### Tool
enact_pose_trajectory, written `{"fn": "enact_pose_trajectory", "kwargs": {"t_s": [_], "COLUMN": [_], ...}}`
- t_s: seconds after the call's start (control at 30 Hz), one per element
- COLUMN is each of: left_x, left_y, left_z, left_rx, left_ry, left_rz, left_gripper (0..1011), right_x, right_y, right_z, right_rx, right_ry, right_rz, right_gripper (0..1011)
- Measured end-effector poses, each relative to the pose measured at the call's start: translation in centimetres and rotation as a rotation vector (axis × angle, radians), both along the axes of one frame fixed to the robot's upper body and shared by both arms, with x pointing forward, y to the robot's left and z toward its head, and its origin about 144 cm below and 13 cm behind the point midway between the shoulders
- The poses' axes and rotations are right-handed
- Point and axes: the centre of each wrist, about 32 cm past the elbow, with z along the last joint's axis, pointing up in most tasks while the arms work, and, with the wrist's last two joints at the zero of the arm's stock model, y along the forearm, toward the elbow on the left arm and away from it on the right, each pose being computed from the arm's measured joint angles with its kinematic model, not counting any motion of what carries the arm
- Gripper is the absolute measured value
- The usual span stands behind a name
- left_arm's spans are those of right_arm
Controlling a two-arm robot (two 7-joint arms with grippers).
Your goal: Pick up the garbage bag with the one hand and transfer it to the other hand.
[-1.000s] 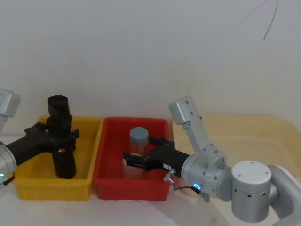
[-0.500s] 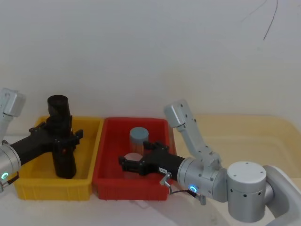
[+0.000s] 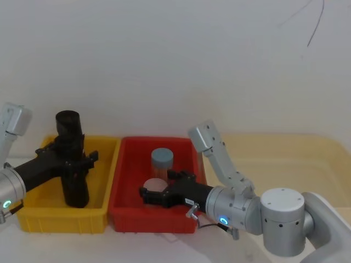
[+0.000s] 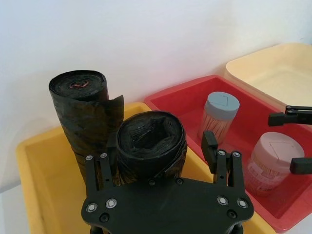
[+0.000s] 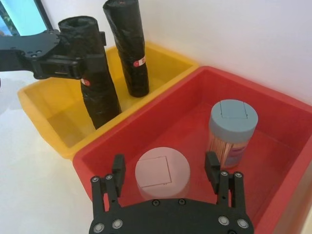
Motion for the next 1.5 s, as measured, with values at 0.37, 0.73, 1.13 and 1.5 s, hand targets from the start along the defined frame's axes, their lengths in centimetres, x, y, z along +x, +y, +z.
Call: {"fn": "enact_pose_trajectory", "kwargs": {"t_s": [0.37,0.73,1.13,1.5], "left_x": [0.04,0.07,0.07,0.07], "left_y": [-0.04,-0.06,-0.06,-0.06], "left_z": [-0.01,-0.01,-0.01,-0.01], "left_rx": [0.0,0.0,0.0,0.0], "left_ry": [0.0,0.001,0.0,0.0], "left_rz": [-0.001,-0.002,-0.002,-0.002], "left_gripper": [1000,915,574,445], "right_x": [0.35,0.52,0.59,0.62], "right_y": [0.11,0.21,0.23,0.26], "right_z": [-0.41,-0.55,-0.63,-0.65], "right_rx": [-0.007,-0.006,-0.006,-0.006], "right_ry": [0.012,0.017,0.019,0.019], "right_rz": [0.007,0.007,0.006,0.006], "right_gripper": [1002,928,647,647]}}
